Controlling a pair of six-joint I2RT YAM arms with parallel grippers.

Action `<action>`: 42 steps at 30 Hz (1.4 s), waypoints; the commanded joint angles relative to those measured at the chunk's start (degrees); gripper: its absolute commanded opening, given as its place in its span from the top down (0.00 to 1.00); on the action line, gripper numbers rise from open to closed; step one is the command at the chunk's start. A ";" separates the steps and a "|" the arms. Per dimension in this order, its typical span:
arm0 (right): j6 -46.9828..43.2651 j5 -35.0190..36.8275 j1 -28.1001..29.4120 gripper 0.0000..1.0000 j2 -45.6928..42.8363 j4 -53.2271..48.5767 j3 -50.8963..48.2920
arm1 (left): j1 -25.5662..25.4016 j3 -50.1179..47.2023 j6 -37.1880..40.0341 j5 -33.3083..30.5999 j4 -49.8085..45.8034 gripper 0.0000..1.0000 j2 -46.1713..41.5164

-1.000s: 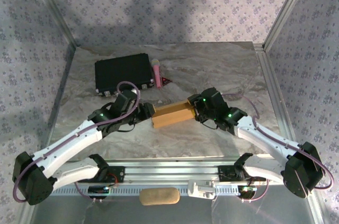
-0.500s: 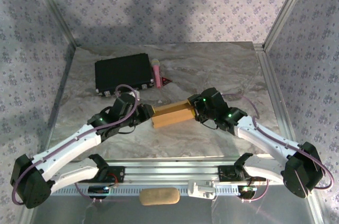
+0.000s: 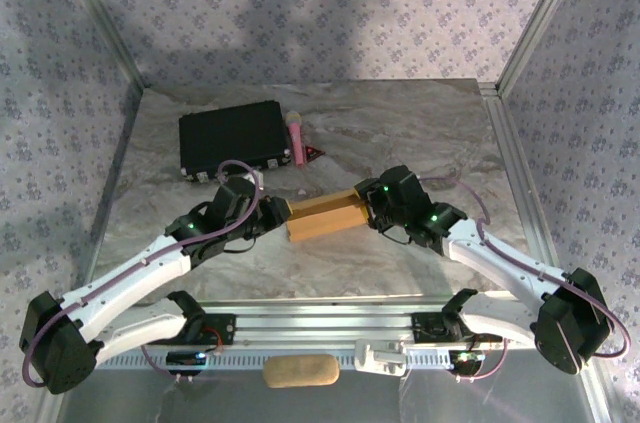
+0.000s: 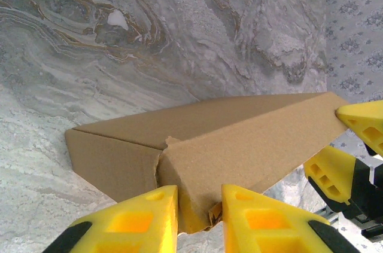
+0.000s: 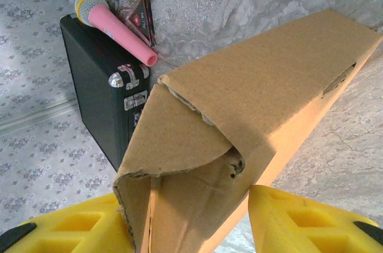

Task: Fold the paper box

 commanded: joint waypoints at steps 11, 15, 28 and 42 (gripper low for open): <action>-0.86 0.93 -0.75 0.51 -0.22 -2.86 -0.67 | -0.68 -0.62 1.26 -2.47 -6.56 0.78 -0.61; -0.98 0.93 -0.78 0.51 -0.07 -2.89 -0.79 | -0.69 -2.14 0.85 -2.98 -6.00 0.82 -1.41; -1.13 0.93 -0.79 0.53 -0.07 -3.06 -1.06 | -2.52 -2.88 0.63 -5.66 -7.51 0.84 -1.34; -1.22 0.93 -1.05 0.54 -0.16 -3.65 -0.96 | -3.50 -1.07 2.23 -9.30 -12.44 0.71 -0.53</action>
